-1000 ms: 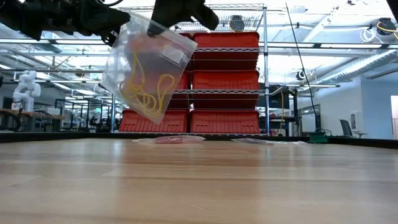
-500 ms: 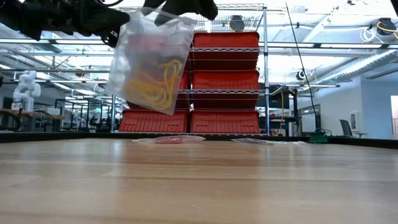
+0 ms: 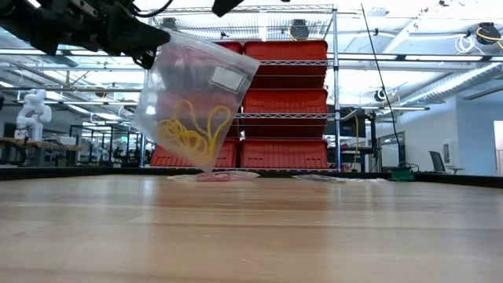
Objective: Sort rubber bands
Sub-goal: Close the transparent zip bag
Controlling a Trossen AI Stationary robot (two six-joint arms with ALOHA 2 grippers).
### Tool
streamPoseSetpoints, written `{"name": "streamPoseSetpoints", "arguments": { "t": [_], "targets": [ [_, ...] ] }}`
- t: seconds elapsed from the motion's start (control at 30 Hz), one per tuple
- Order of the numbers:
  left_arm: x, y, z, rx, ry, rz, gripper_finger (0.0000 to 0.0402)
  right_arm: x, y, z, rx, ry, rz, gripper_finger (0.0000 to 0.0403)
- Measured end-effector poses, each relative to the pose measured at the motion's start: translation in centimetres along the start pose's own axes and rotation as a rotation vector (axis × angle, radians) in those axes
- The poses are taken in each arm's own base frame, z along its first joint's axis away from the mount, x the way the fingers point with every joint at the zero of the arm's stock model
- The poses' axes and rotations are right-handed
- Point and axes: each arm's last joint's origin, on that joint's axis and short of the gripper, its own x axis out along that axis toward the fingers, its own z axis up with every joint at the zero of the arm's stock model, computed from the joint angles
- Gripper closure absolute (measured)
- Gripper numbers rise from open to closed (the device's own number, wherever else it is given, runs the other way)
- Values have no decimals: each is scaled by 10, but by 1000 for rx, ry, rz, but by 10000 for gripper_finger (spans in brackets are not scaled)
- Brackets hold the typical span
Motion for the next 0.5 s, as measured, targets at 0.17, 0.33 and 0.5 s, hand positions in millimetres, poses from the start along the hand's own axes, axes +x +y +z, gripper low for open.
{"name": "streamPoseSetpoints", "arguments": {
  "t": [0.17,0.33,0.5],
  "targets": [
    [6,2,-4,-5,27,7,401,-13,21,-17,-14,24,-60,401],
    [10,3,-9,-14,54,23,401,-10,45,-51,18,36,-133,402],
    [15,0,-13,-20,88,-3,401,8,66,-95,105,18,-153,403]
  ]
}}
